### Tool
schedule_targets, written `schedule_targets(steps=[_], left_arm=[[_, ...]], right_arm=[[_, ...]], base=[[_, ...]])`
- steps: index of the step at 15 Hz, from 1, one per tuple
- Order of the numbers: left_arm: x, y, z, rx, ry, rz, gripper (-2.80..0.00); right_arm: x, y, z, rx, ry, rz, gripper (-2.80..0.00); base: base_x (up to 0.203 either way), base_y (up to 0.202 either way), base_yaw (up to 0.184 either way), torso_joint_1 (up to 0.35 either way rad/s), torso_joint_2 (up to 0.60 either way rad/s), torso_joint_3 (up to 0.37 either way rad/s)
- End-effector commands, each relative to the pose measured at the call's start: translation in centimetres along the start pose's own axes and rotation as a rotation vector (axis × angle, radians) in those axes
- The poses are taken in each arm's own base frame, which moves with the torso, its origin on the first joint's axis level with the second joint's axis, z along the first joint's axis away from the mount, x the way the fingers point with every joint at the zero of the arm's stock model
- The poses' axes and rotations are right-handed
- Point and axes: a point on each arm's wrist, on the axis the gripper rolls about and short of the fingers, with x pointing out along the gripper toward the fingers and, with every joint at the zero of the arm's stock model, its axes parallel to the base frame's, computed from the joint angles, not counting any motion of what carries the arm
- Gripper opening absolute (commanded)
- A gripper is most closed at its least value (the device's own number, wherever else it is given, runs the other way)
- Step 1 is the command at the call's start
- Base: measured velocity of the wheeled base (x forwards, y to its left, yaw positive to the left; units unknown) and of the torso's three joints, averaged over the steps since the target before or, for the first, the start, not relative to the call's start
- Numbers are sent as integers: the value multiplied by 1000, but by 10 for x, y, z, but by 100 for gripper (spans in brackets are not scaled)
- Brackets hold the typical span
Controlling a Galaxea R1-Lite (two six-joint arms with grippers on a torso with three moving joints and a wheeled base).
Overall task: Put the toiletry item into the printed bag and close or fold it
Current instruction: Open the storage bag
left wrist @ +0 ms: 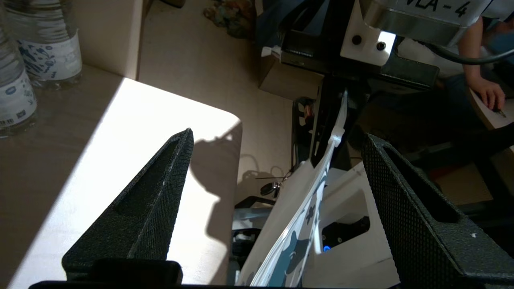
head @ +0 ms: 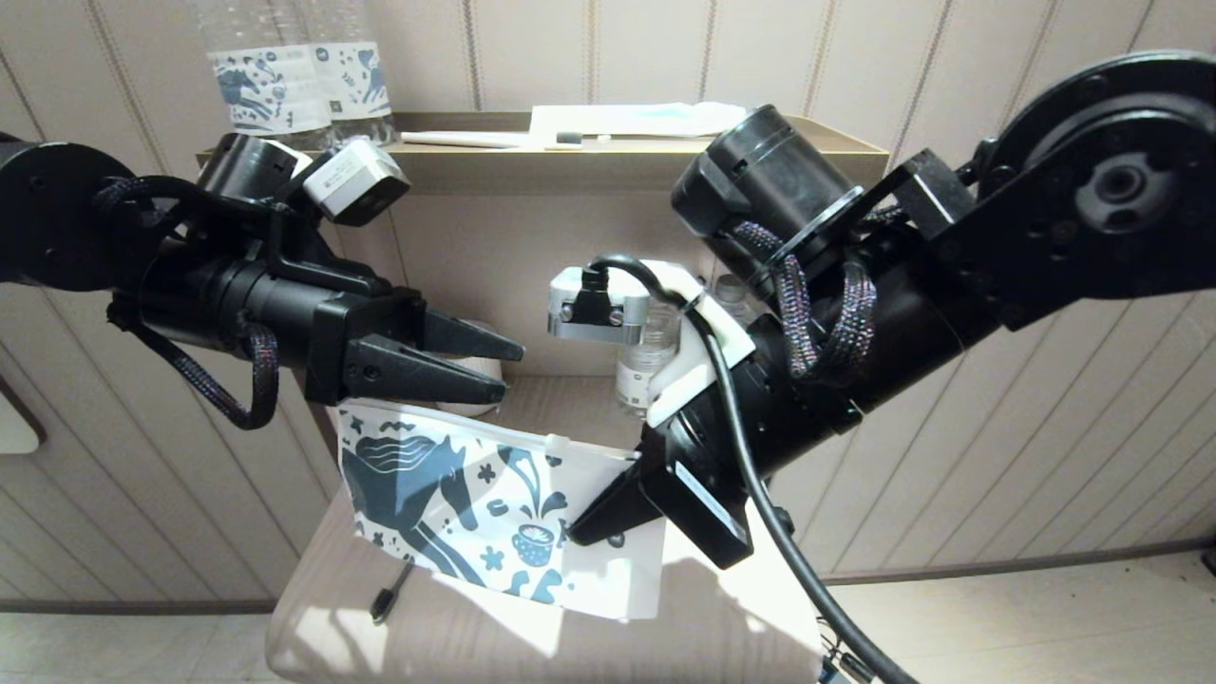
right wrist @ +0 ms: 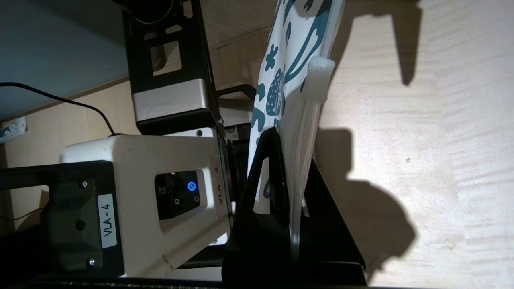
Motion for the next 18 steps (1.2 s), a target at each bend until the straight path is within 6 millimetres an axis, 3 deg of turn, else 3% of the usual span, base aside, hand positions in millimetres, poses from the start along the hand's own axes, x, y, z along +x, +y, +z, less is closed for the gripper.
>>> schedule_targets(steps=[1,7,18], left_arm=[[0,-3,-2,9,-3,-7,0],[7,-4,-13,144,-17,25,0],[6,-21,-5,90,-53,-55,0]], right_arm=[[4,-2,0,18,2,26,-280],[6,-3,5,67,-33,65,-280],[7,-13,3,86,-33,50,-280]], base=[[0,0,0,0,0,0],[0,0,0,0,0,0],[0,0,0,0,0,0]])
